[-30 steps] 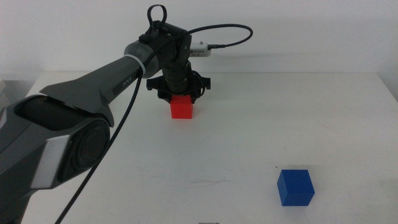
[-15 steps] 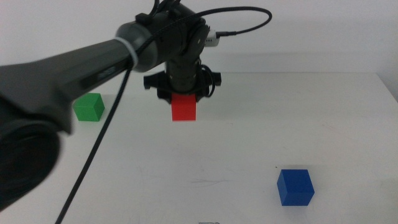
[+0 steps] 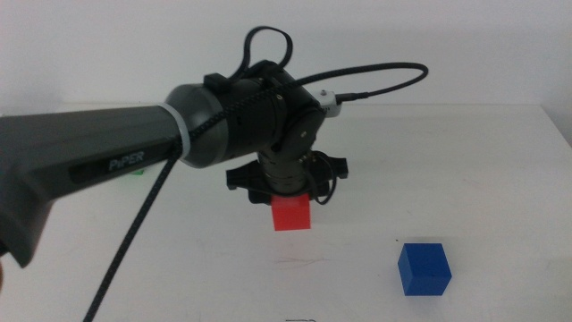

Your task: Stack red cubes first, then green, then blue cubes in a specific spot.

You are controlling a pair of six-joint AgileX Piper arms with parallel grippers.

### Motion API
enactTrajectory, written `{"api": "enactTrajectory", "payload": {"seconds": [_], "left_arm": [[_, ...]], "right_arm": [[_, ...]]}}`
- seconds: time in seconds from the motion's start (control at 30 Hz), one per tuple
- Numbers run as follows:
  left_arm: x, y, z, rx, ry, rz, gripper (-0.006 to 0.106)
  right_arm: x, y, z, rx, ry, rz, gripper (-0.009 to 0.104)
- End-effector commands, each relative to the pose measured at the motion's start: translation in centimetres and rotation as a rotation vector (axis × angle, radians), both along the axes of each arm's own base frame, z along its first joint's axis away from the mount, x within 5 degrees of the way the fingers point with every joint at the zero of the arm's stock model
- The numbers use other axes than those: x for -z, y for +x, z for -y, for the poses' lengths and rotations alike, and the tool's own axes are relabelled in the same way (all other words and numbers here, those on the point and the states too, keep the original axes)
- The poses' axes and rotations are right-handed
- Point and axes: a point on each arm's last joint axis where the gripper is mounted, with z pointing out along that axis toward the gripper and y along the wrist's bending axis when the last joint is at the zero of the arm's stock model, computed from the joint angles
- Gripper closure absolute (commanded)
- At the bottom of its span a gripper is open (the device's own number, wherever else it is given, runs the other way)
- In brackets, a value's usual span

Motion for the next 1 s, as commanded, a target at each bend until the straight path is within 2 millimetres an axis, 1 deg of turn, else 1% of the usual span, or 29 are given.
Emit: {"api": "enactTrajectory", "payload": {"seconds": [0.0, 0.1, 0.27, 0.63, 0.97], "left_arm": [[-2.8, -0.3, 0.6, 0.008, -0.088, 0.083, 0.102], [-2.3, -0.4, 1.0, 0.02, -0.09, 0.08, 0.102], [-1.3, -0.2, 1.2, 0.017, -0.065, 0.056, 0.102], [1.4, 0.2, 1.8, 0.036, -0.032, 0.012, 0.102], [1.6, 0.3, 1.9, 0.029, -0.032, 0.003, 0.102]], "right_arm": [[-1.4, -0.1, 0.0, -0.002, -0.013, 0.115, 0.031], [-1.4, -0.1, 0.0, -0.002, -0.013, 0.115, 0.031], [-1.4, -0.1, 0.0, -0.002, -0.013, 0.115, 0.031], [-1.4, -0.1, 0.0, -0.002, -0.013, 0.115, 0.031], [-1.4, -0.1, 0.0, -0.002, -0.013, 0.115, 0.031]]}}
